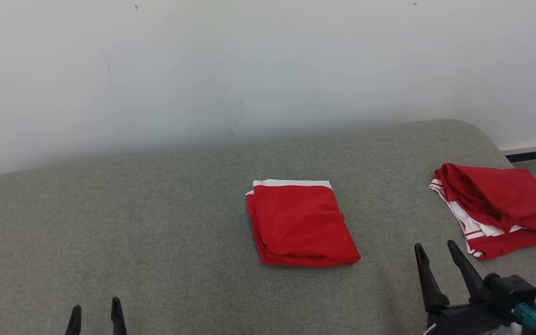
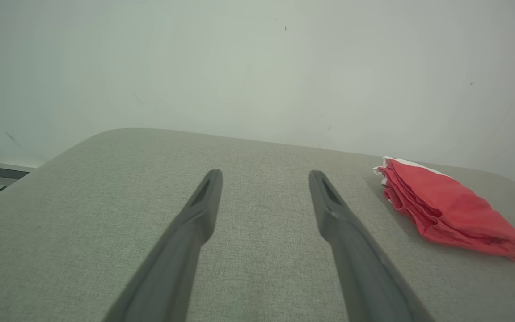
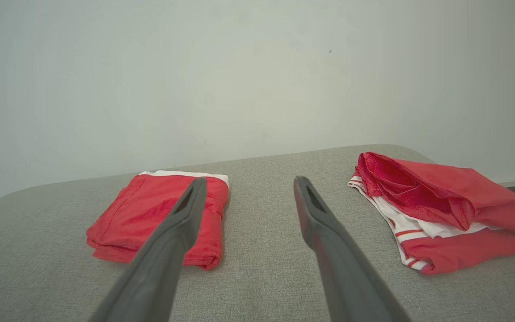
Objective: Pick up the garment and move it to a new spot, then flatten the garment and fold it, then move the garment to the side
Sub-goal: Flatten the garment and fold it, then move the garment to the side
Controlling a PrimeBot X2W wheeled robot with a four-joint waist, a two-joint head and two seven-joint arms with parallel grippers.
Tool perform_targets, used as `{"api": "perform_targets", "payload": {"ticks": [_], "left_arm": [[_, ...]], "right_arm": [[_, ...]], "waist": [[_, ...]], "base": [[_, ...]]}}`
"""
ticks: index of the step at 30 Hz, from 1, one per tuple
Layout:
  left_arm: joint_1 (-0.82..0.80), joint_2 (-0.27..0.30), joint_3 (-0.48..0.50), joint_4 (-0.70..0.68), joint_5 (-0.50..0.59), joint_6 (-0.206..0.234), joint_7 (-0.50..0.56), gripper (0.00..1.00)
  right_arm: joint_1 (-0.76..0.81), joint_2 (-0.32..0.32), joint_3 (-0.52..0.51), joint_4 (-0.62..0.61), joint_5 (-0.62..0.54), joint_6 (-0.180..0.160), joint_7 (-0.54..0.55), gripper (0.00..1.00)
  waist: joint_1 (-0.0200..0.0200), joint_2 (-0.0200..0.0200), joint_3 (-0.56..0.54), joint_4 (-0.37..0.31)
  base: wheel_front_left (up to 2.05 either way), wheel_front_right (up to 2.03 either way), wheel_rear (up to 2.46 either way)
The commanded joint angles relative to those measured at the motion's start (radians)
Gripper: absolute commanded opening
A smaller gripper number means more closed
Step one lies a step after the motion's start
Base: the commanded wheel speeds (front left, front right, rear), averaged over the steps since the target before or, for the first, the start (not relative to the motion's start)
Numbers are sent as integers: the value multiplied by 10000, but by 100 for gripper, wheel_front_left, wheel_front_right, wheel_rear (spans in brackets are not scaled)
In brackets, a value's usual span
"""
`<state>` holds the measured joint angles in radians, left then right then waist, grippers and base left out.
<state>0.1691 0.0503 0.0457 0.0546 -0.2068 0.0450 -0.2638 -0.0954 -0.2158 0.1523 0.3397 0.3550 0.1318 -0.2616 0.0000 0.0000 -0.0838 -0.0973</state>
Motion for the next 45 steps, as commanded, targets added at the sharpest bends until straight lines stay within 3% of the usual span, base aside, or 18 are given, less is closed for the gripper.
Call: {"api": "perform_targets", "payload": {"ticks": [1,29,36,45], "left_arm": [[35,6,-41,-47,44,65,-1,100],[-202,6,-519,-142,64,291,-1,100],[-526,5,-831,-142,230,184,0,100],[-1281,5,-1527,11,158,132,0,100]], "right_arm": [[106,37,-5,-35,-95,-30,-40,100],[-100,101,-227,612,-120,-30,34,100],[-1227,-80,-306,1442,259,-30,1299,100],[-3560,-401,-104,3387,929,-30,3671,100]], "waist": [[0,0,9,18],[0,0,187,351],[0,0,436,706],[0,0,1147,1829]], "base": [[0,0,0],[0,0,0],[0,0,0],[0,0,0]]}}
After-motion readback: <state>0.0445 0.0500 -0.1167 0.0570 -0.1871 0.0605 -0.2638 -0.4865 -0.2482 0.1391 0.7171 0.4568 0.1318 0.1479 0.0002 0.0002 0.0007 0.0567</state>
